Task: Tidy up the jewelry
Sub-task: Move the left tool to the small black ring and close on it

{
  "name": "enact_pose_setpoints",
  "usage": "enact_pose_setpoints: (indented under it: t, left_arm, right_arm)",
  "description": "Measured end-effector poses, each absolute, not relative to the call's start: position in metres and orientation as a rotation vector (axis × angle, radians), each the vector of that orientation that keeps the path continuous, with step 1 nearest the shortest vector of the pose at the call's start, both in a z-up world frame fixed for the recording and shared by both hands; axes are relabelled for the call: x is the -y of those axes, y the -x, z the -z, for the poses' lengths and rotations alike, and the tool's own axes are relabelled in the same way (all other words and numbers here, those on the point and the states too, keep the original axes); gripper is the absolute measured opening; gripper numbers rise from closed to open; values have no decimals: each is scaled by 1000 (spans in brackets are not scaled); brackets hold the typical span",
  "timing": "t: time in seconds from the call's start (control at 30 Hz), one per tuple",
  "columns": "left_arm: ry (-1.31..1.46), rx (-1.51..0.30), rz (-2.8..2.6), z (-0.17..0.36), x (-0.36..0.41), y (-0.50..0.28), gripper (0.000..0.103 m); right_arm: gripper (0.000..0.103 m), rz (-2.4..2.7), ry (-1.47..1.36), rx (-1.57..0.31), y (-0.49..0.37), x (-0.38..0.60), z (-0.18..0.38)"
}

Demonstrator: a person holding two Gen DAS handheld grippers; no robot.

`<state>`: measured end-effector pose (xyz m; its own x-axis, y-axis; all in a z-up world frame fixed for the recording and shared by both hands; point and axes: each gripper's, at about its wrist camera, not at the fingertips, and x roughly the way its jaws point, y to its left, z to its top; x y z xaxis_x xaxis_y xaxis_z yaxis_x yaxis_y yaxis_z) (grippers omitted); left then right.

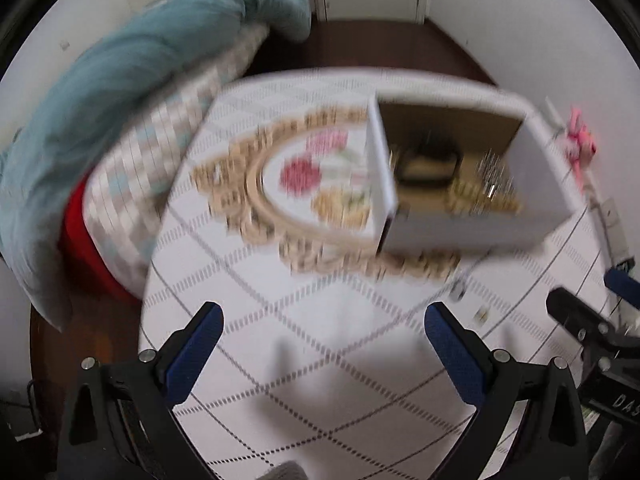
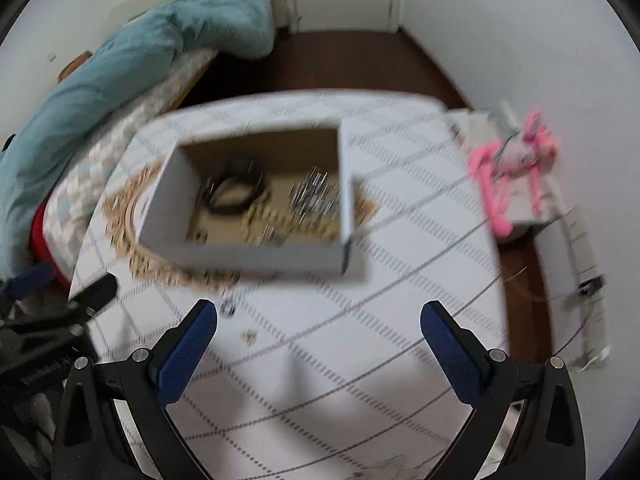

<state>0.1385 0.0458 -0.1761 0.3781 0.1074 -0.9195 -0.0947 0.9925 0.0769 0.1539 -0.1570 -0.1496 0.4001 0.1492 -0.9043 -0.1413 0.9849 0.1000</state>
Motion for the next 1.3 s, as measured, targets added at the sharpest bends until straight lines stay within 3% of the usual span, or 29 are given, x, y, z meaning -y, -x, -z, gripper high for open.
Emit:
enact_pose_setpoints:
  t: [0.07, 0.13, 0.2, 0.43, 0.53, 0.6, 0.63, 0.7, 0.73, 1.3]
  left_arm:
    - [-15, -1211, -128, 193, -49, -135, 103]
    - [-16, -1246, -135, 210, -53, -131, 103]
    - [-11, -1268, -134, 221, -58, -129, 103]
    - [-10, -1279, -149, 233, -69, -125, 103]
    - [-7, -1279, -149, 233, -71, -125, 103]
    - [-7, -1278, -151, 234, -71, -125, 103]
    - [-13, -1275, -153, 233, -70, -124, 103]
    - [-12, -1271, -151, 232, -68, -124, 103]
    - [-8, -1267, -147, 229, -66, -124, 103]
    - [-30, -1194, 14, 219, 29, -158, 102]
  right_arm:
    - [86, -222, -18, -1167, -149, 149, 168]
    - [77, -251, -24, -1191, -148, 140, 182]
    - [75, -280, -22, -1198, -146, 133, 192]
    - [44, -327, 13, -1221, -144, 109, 212]
    - [39, -318, 49, -1195, -142, 101, 214]
    - [23, -305, 74, -1182, -141, 99, 214]
    - [9, -308, 76, -1184, -141, 99, 215]
    - [8, -317, 55, -1182, -141, 102, 214]
    - [0, -314, 49, -1181, -141, 105, 214]
    - [0, -182, -201, -1150, -146, 208, 192]
